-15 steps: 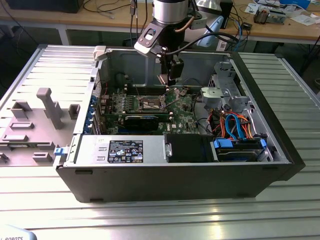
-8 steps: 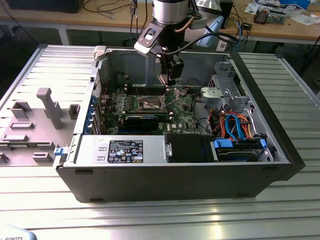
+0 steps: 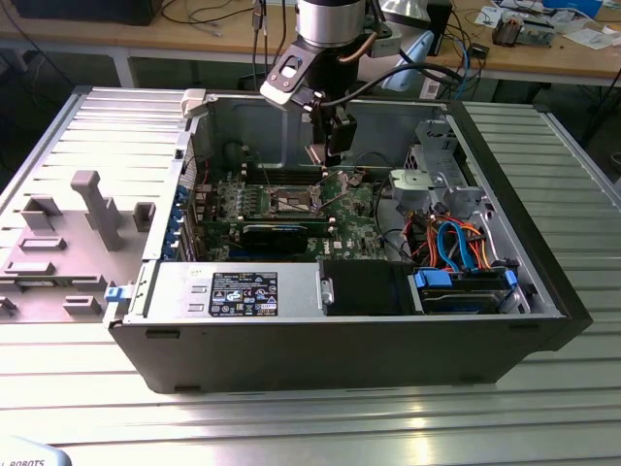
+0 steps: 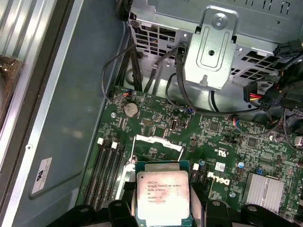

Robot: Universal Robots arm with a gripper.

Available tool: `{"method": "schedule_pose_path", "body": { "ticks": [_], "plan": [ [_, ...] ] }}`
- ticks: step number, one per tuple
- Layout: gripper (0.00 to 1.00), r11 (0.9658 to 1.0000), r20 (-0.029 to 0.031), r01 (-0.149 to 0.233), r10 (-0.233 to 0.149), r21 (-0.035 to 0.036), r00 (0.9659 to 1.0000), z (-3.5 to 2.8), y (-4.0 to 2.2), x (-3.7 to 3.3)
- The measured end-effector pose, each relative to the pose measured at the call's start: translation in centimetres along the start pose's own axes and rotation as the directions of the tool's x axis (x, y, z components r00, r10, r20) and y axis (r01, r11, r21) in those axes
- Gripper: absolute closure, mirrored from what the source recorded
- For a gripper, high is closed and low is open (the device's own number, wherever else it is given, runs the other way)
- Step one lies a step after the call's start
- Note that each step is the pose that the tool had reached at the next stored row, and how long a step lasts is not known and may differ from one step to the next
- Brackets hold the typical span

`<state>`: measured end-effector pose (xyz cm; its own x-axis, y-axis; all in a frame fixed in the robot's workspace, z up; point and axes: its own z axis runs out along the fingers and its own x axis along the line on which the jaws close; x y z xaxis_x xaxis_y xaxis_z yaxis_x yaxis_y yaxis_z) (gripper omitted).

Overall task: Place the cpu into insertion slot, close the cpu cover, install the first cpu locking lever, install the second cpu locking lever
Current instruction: 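Place the cpu into insertion slot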

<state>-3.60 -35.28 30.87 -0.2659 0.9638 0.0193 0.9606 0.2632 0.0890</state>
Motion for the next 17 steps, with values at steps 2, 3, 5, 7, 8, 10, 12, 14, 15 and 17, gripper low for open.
{"method": "schedule_pose_path", "body": {
  "ticks": [2,3,5,7,8,10,12,14,15,17],
  "plan": [
    [0.46,1.0000,0.0002,-0.001,0.001,0.0000,1.0000,0.00,0.00,0.00],
    [0.46,1.0000,0.0002,-0.002,0.002,0.0000,1.0000,0.01,0.00,0.00],
    [0.46,1.0000,0.0004,-0.004,0.004,0.0000,1.0000,0.01,0.00,0.00],
    [0.46,1.0000,0.0006,-0.006,0.006,-0.0001,1.0000,0.01,0.00,0.00],
    [0.46,1.0000,0.0007,-0.007,0.007,-0.0001,1.0000,0.02,0.00,0.00],
    [0.46,1.0000,0.0009,-0.009,0.009,-0.0002,1.0000,0.02,0.00,0.00],
    [0.46,0.9999,0.0010,-0.011,0.011,-0.0002,0.9999,0.03,0.00,0.00],
    [0.46,0.9999,0.0012,-0.013,0.013,-0.0002,0.9999,0.03,0.00,0.00],
    [0.46,0.9999,0.0013,-0.014,0.014,-0.0002,0.9999,0.03,0.00,0.00],
    [0.46,0.9999,0.0014,-0.015,0.015,-0.0003,0.9999,0.04,0.00,0.00]
  ]
}}
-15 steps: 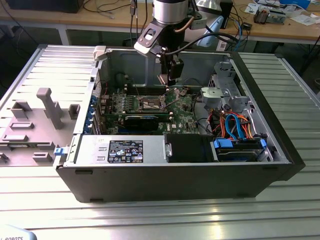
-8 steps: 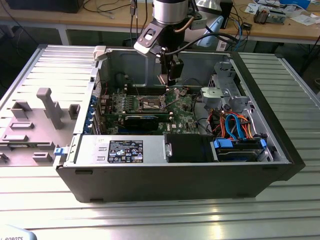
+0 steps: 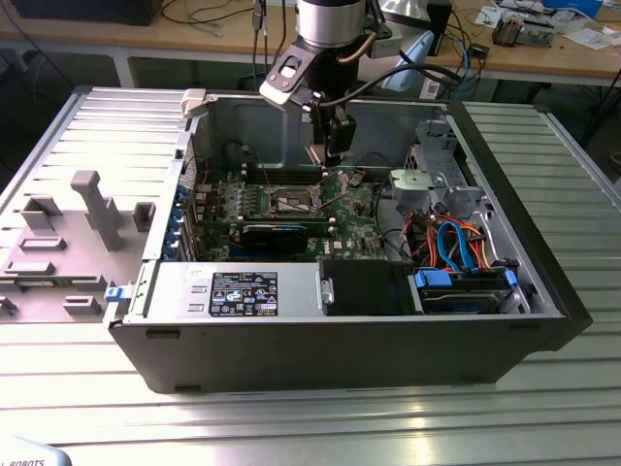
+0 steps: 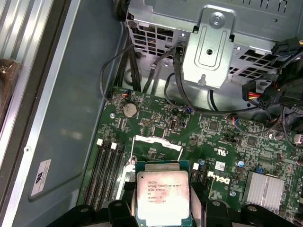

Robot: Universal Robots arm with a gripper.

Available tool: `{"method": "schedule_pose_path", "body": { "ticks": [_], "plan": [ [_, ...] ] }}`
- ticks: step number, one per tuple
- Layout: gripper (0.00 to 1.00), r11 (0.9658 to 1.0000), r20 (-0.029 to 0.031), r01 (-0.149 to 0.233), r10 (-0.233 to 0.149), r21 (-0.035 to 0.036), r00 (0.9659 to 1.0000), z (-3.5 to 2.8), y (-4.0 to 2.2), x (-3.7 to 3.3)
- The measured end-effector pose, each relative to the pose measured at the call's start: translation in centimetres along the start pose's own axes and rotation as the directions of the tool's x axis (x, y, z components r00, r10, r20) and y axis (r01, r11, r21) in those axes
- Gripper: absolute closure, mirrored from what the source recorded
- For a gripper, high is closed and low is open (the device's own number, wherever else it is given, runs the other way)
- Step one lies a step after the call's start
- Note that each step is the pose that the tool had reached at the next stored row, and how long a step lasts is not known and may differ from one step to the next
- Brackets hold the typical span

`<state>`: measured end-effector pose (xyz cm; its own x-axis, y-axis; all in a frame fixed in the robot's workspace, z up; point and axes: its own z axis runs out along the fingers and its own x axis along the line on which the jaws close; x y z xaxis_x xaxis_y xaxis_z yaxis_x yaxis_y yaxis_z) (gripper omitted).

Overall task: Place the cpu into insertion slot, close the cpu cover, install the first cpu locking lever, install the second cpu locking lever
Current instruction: 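Place the cpu into insertion slot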

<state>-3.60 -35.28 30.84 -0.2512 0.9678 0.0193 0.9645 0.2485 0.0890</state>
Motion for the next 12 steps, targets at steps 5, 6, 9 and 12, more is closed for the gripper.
{"method": "schedule_pose_path", "body": {
  "ticks": [5,6,9,12],
  "plan": [
    [0.46,1.0000,0.0004,-0.004,0.004,-0.0001,1.0000,0.01,0.00,0.00],
    [0.46,1.0000,0.0005,-0.005,0.005,-0.0001,1.0000,0.01,0.00,0.00],
    [0.46,1.0000,0.0007,-0.008,0.008,-0.0002,1.0000,0.02,0.00,0.00],
    [0.46,0.9999,0.0011,-0.012,0.012,-0.0002,0.9999,0.03,0.00,0.00]
  ]
}}
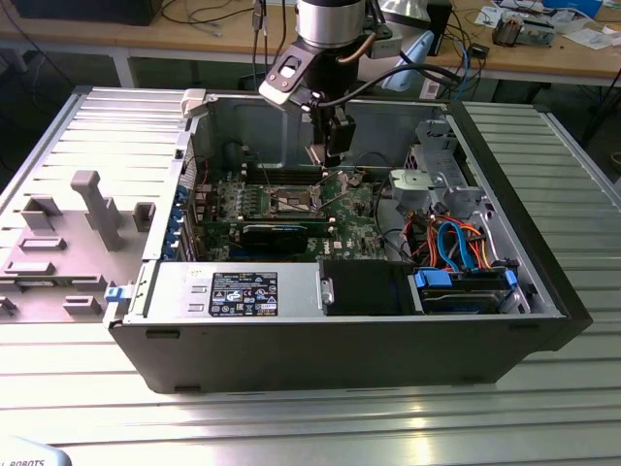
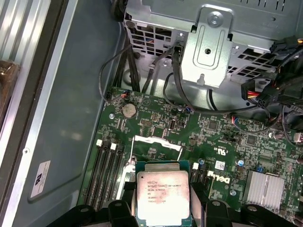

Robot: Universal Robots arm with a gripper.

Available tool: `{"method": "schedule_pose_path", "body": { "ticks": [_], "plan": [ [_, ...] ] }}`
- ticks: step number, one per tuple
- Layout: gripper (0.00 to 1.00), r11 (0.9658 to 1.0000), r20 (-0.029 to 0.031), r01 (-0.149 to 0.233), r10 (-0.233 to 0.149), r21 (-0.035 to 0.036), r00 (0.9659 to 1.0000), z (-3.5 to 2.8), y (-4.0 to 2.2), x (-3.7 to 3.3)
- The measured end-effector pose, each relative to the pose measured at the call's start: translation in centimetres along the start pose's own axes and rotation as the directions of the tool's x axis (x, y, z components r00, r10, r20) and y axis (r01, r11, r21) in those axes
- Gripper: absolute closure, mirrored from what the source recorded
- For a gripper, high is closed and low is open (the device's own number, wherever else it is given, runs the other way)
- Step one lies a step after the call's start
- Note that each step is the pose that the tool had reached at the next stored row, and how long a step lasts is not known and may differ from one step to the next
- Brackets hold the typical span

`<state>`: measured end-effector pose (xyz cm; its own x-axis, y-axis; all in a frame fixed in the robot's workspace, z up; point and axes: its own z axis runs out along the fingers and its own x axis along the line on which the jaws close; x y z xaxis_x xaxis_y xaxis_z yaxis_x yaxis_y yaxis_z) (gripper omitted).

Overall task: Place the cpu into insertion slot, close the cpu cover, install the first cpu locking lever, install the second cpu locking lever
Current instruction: 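Place the cpu into insertion slot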

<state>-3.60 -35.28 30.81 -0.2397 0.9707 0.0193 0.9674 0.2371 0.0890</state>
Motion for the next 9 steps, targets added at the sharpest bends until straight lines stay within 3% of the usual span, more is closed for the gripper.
{"method": "schedule_pose_path", "body": {
  "ticks": [9],
  "plan": [
    [0.46,1.0000,0.0006,-0.007,0.007,-0.0002,1.0000,0.02,0.00,0.00]
  ]
}}
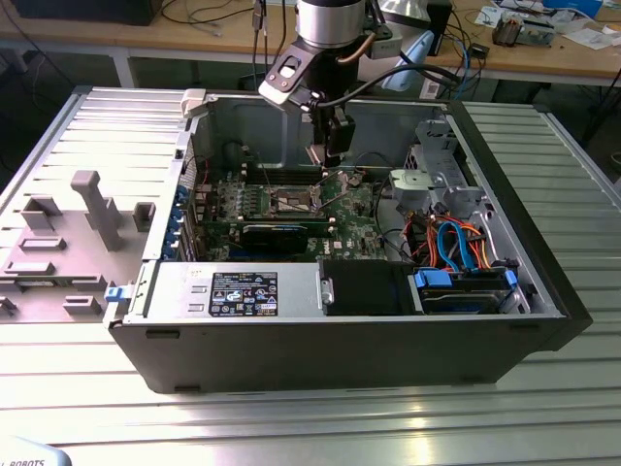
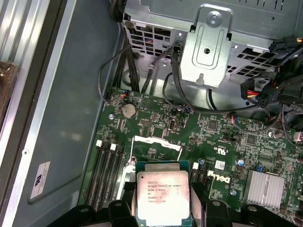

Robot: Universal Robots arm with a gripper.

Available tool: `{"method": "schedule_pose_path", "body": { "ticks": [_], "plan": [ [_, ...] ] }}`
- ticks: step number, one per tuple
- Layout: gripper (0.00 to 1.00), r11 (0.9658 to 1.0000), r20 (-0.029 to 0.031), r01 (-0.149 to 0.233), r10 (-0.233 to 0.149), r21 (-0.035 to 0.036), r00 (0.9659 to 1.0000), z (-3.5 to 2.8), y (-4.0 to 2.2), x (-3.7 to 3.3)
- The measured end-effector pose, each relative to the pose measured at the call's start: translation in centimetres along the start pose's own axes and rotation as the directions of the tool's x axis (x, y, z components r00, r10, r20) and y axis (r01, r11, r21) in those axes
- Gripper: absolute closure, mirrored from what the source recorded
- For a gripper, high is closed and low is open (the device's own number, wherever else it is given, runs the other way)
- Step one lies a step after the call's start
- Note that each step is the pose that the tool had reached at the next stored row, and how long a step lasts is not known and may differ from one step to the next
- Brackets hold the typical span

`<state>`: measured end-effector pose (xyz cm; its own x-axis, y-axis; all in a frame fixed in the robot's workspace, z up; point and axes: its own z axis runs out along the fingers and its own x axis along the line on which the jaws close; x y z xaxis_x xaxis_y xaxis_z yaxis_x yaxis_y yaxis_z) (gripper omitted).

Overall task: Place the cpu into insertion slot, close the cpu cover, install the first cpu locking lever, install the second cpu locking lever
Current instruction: 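Place the cpu into insertion slot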

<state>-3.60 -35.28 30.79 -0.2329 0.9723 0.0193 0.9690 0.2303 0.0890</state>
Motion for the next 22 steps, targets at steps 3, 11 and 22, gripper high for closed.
{"method": "schedule_pose_path", "body": {
  "ticks": [3,11,22],
  "plan": [
    [0.46,1.0000,0.0002,-0.003,0.003,0.0000,1.0000,0.00,0.00,0.00],
    [0.46,1.0000,0.0009,-0.010,0.010,-0.0002,1.0000,0.02,0.00,0.00],
    [0.46,0.9998,0.0017,-0.019,0.019,-0.0003,0.9998,0.05,0.00,0.00]
  ]
}}
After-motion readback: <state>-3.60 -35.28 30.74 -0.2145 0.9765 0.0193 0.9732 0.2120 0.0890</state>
